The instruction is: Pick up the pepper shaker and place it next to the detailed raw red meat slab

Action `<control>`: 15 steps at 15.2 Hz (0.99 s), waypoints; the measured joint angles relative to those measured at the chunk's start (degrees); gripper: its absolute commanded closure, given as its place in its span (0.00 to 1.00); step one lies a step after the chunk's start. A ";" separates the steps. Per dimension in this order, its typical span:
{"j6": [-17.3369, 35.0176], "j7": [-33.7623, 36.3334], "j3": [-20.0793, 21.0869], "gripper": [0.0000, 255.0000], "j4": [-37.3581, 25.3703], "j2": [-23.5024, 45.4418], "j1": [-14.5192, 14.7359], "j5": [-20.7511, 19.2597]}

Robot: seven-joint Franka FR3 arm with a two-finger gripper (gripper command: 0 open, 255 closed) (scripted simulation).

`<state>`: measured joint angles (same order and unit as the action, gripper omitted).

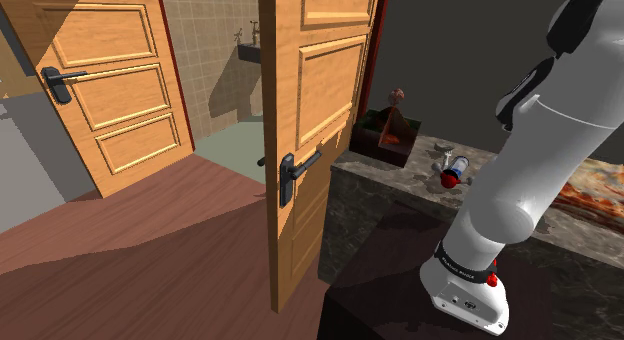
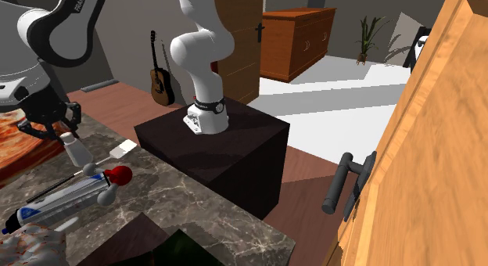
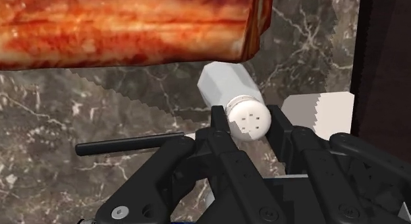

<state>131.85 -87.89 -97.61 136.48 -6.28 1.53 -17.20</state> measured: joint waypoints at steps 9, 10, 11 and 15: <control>0.12 0.75 -1.17 0.00 0.12 -0.69 1.16 -0.98; 0.12 0.78 -1.23 0.00 0.13 -0.73 1.21 -1.03; 0.12 0.80 -1.27 0.00 0.13 -0.76 1.25 -1.06; -4.02 0.86 18.93 0.00 -1.28 -2.08 -17.80 -0.47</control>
